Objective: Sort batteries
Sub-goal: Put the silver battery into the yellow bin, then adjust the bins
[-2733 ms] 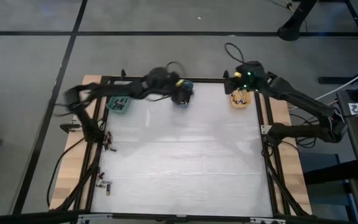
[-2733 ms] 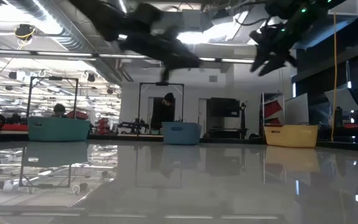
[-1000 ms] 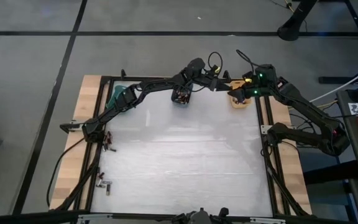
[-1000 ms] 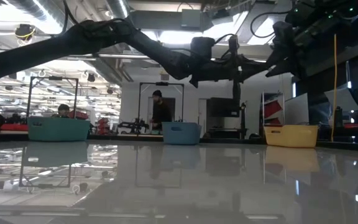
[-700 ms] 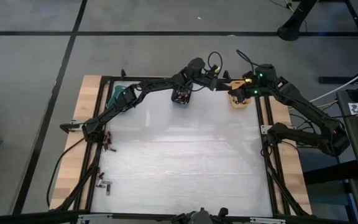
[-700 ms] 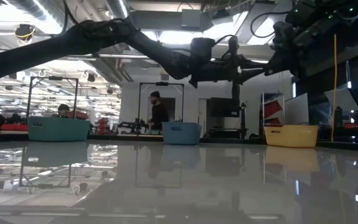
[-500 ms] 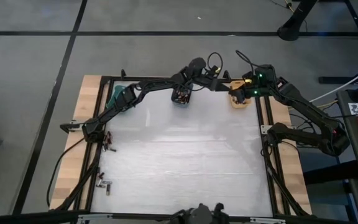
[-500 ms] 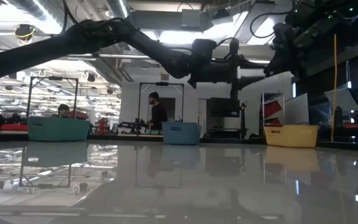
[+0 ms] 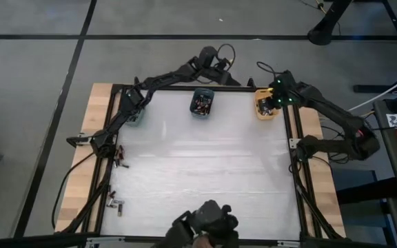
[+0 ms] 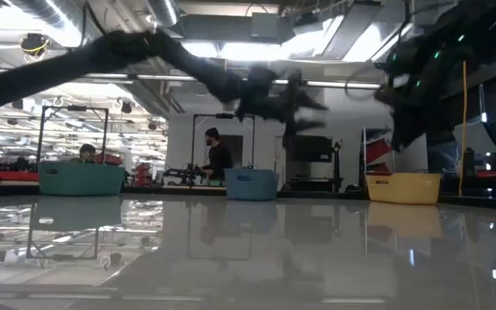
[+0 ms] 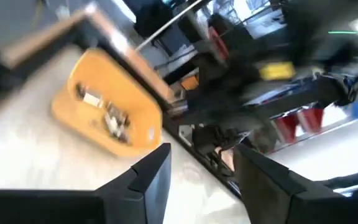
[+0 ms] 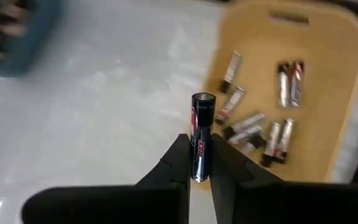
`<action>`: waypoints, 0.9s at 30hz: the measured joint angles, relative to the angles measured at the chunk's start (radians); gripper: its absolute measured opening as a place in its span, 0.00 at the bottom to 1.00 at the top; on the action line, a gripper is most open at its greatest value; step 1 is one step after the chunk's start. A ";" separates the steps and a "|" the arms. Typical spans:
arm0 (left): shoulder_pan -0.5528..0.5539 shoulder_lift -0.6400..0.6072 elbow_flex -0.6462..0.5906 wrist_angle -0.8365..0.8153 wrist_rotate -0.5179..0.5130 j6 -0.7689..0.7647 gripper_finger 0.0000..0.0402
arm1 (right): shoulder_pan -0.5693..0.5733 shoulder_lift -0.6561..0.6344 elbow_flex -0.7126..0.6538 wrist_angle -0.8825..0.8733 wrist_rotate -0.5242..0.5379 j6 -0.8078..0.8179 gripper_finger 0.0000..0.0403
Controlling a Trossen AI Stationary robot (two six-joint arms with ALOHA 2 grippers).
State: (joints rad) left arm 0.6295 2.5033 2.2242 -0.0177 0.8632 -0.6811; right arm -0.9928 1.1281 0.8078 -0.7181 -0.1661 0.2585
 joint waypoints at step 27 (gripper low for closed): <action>-0.003 -0.825 -0.410 -0.940 -0.492 0.922 0.23 | -0.015 0.326 0.045 0.084 0.160 0.058 0.32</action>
State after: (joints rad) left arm 0.6264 1.6784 1.8143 -0.9579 0.3712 0.2407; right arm -1.0077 1.4540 0.8528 -0.6339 -0.0059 0.3169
